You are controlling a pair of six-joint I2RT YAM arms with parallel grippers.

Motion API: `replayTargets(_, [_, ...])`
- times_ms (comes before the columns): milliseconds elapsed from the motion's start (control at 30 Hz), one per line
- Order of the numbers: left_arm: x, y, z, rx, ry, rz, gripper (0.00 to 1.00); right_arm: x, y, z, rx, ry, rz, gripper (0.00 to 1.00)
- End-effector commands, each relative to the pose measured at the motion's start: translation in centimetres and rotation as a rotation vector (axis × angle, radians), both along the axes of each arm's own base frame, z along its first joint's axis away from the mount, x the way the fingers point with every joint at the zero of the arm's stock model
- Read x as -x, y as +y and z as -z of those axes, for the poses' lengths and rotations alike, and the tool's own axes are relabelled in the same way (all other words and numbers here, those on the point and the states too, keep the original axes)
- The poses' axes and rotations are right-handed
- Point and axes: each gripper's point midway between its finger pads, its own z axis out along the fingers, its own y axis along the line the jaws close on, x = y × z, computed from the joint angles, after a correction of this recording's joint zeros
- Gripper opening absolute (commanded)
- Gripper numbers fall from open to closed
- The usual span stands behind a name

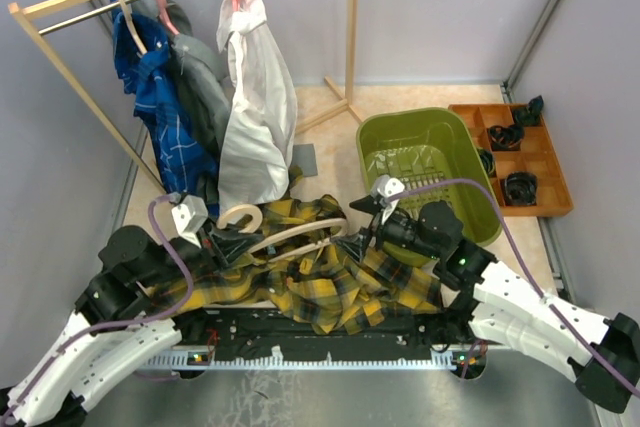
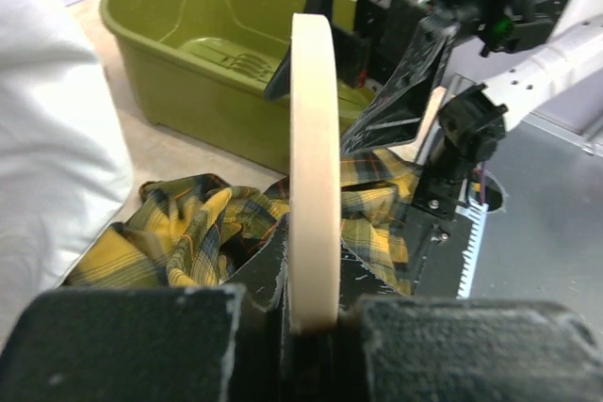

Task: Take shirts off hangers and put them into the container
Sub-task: Remove the shirt from the hanger.

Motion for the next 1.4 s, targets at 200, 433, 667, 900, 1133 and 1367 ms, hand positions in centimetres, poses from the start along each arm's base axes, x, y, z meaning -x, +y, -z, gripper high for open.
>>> replayTargets(200, [2.6,-1.3,-3.0,0.025,-0.019,0.17,0.0,5.6,0.8,-1.2,0.075,-0.039,-0.338,0.81])
replayTargets(433, [2.9,-0.3,-3.6,0.026,-0.04,0.143,0.0,6.8,-0.1,-0.8,0.067,0.024,-0.439,0.5])
replayTargets(667, [2.8,0.2,-3.5,0.021,-0.036,0.116,0.0,7.8,0.0,-2.4,0.01,0.006,-0.521,0.17])
replayTargets(900, [0.3,1.6,-2.7,0.022,-0.002,-0.058,0.46,7.7,-0.4,-4.7,-0.053,-0.041,-0.474,0.0])
replayTargets(1133, [-3.4,5.8,-1.3,0.074,0.054,-0.397,0.87,6.8,-2.3,-7.1,-0.084,-0.106,-0.303,0.0])
replayTargets(1367, [-4.3,7.7,0.3,0.102,0.077,-0.515,0.92,6.5,-4.7,-9.2,-0.097,-0.139,-0.162,0.0])
